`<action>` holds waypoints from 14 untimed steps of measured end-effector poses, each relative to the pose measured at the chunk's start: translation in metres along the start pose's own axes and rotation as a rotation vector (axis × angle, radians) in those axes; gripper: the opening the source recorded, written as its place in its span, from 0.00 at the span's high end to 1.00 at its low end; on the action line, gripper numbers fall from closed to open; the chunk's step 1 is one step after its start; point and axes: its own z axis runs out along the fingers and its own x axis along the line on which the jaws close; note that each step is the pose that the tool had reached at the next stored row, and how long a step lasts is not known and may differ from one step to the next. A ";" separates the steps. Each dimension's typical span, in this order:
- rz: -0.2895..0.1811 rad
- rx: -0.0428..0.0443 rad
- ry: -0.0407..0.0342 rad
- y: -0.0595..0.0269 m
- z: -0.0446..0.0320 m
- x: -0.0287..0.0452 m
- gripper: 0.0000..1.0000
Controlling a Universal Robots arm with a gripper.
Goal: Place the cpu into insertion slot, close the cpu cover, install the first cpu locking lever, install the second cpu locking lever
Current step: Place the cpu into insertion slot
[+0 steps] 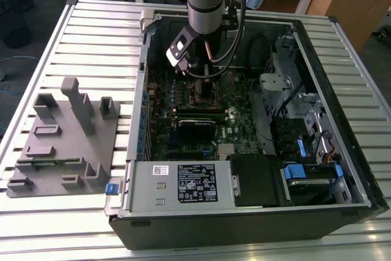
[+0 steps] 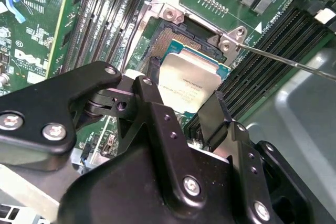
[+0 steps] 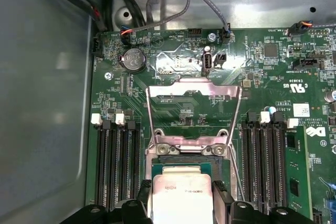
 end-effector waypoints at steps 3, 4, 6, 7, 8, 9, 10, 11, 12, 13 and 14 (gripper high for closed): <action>0.000 -0.0001 0.0000 -0.0001 0.0006 -0.0002 0.46; 0.000 0.0000 -0.0001 -0.0003 0.0012 -0.0003 0.46; 0.000 0.0000 -0.0001 -0.0004 0.0028 -0.0004 0.46; 0.000 0.0000 -0.0001 -0.0005 0.0034 -0.0004 0.46; 0.000 0.0001 -0.0002 -0.0005 0.0037 -0.0005 0.46; 0.000 0.0002 -0.0006 -0.0006 0.0038 -0.0005 0.46; 0.000 0.0002 -0.0006 -0.0006 0.0039 -0.0006 0.46; 0.000 0.0000 -0.0004 -0.0005 0.0041 -0.0009 0.46; 0.000 0.0000 -0.0004 -0.0005 0.0042 -0.0013 0.46; 0.000 0.0000 -0.0009 -0.0006 0.0043 -0.0014 0.46; 0.000 0.0000 -0.0016 -0.0006 0.0045 -0.0014 0.46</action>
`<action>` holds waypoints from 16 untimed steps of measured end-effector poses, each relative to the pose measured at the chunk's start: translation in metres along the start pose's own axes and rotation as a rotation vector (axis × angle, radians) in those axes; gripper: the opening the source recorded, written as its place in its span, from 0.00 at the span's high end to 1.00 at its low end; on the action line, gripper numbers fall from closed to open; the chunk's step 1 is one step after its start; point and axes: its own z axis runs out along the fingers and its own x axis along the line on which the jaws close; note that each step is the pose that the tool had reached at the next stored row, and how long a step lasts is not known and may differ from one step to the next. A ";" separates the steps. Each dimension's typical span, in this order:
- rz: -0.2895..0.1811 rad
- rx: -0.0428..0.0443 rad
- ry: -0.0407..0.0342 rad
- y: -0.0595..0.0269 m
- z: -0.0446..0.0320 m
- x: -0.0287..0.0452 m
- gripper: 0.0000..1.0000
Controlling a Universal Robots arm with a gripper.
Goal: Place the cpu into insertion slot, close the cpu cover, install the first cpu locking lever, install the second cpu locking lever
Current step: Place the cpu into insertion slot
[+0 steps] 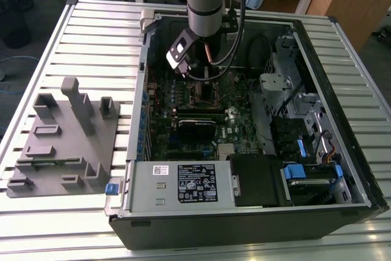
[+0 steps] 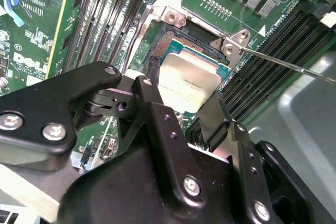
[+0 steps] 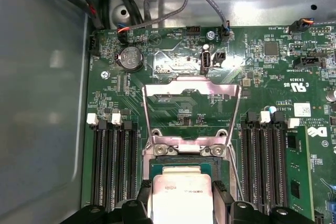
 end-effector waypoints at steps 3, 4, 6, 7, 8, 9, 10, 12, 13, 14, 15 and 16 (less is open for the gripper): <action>-0.001 -0.0001 -0.0049 -0.0004 0.0027 -0.0014 0.46; -0.001 -0.0001 -0.0055 -0.0005 0.0035 -0.0014 0.46; -0.001 0.0000 -0.0069 -0.0006 0.0050 -0.0016 0.46; -0.001 -0.0001 -0.0072 -0.0006 0.0055 -0.0016 0.46; -0.001 0.0000 -0.0074 -0.0007 0.0057 -0.0016 0.46; -0.001 0.0001 -0.0075 -0.0004 0.0059 -0.0016 0.46; -0.001 0.0001 -0.0075 -0.0001 0.0061 -0.0016 0.46; -0.001 -0.0001 -0.0074 0.0001 0.0065 -0.0016 0.46; -0.001 -0.0001 -0.0073 0.0001 0.0067 -0.0016 0.46; -0.001 -0.0001 -0.0075 0.0001 0.0069 -0.0017 0.46; -0.001 -0.0001 -0.0075 0.0001 0.0072 -0.0016 0.46; -0.001 -0.0001 -0.0074 0.0001 0.0076 -0.0017 0.46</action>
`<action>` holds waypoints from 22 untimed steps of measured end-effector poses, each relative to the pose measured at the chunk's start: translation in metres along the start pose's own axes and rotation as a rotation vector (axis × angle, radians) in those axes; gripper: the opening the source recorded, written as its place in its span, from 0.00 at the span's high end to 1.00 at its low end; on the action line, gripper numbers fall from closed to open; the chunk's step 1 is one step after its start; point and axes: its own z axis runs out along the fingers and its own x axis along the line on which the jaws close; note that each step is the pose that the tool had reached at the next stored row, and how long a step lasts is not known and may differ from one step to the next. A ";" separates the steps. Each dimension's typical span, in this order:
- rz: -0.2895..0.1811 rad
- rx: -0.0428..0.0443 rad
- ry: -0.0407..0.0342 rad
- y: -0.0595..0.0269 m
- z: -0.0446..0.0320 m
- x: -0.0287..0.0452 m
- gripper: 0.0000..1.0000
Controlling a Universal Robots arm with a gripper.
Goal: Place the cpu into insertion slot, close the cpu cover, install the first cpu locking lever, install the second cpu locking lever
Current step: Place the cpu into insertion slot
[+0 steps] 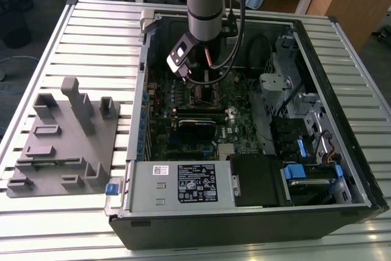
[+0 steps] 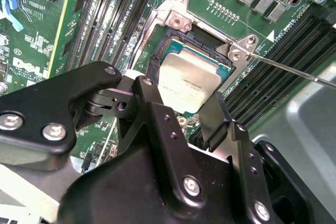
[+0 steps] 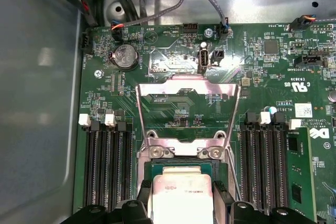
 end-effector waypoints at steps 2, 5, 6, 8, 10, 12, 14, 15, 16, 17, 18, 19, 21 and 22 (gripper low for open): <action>0.000 0.0000 -0.0001 -0.0001 0.0008 -0.0002 0.46; 0.000 0.0002 -0.0003 -0.0005 0.0011 -0.0003 0.46; 0.000 0.0001 -0.0002 -0.0007 0.0011 -0.0003 0.46; 0.000 0.0000 0.0001 -0.0009 0.0012 -0.0007 0.46; 0.000 0.0000 0.0000 -0.0009 0.0011 -0.0016 0.46; 0.000 0.0000 0.0000 -0.0009 0.0012 -0.0023 0.46; 0.000 0.0001 -0.0002 -0.0009 0.0012 -0.0024 0.46; 0.000 0.0000 -0.0001 -0.0011 0.0013 -0.0024 0.46; 0.000 -0.0001 0.0000 -0.0013 0.0016 -0.0024 0.46; 0.000 0.0000 0.0000 -0.0016 0.0020 -0.0024 0.46; 0.000 0.0001 -0.0002 -0.0020 0.0023 -0.0025 0.46; 0.000 0.0002 -0.0005 -0.0025 0.0025 -0.0026 0.46; 0.000 0.0002 -0.0006 -0.0032 0.0030 -0.0026 0.46; 0.000 0.0002 -0.0006 -0.0034 0.0033 -0.0026 0.46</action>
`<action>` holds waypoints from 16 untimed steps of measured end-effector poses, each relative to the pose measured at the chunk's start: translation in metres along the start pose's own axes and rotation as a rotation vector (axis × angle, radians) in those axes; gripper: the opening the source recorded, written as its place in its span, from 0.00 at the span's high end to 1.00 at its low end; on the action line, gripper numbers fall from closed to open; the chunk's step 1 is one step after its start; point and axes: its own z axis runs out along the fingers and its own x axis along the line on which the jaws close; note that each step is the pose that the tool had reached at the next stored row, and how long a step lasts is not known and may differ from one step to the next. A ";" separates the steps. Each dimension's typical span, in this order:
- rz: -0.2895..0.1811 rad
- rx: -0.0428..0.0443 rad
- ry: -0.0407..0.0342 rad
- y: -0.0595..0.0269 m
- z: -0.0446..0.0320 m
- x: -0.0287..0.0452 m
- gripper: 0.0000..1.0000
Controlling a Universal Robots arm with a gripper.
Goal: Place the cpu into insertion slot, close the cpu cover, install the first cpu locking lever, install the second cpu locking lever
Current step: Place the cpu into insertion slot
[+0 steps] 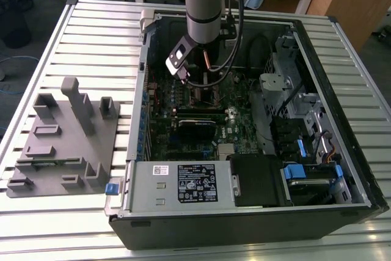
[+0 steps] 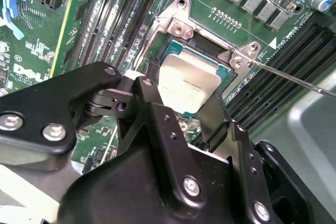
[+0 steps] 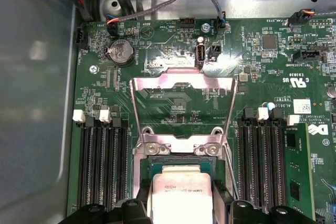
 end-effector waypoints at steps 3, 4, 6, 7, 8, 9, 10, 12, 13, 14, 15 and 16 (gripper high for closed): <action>0.000 0.0001 -0.0001 -0.0002 0.0012 -0.0001 0.46; 0.000 0.0000 0.0000 -0.0003 0.0015 -0.0001 0.46; 0.000 -0.0001 0.0002 -0.0003 0.0017 0.0000 0.46; 0.000 -0.0001 0.0003 -0.0003 0.0017 0.0000 0.46; 0.000 -0.0001 0.0003 -0.0003 0.0017 0.0000 0.46; 0.000 -0.0001 0.0004 -0.0003 0.0018 0.0000 0.46; 0.000 -0.0001 0.0003 -0.0003 0.0017 0.0000 0.46; 0.000 0.0000 0.0003 -0.0003 0.0018 0.0000 0.46; 0.000 -0.0002 0.0004 -0.0003 0.0018 0.0000 0.46; 0.000 -0.0001 0.0003 -0.0003 0.0018 0.0000 0.46; 0.000 -0.0001 0.0003 -0.0003 0.0018 0.0000 0.46; 0.000 -0.0001 0.0004 -0.0003 0.0018 0.0000 0.46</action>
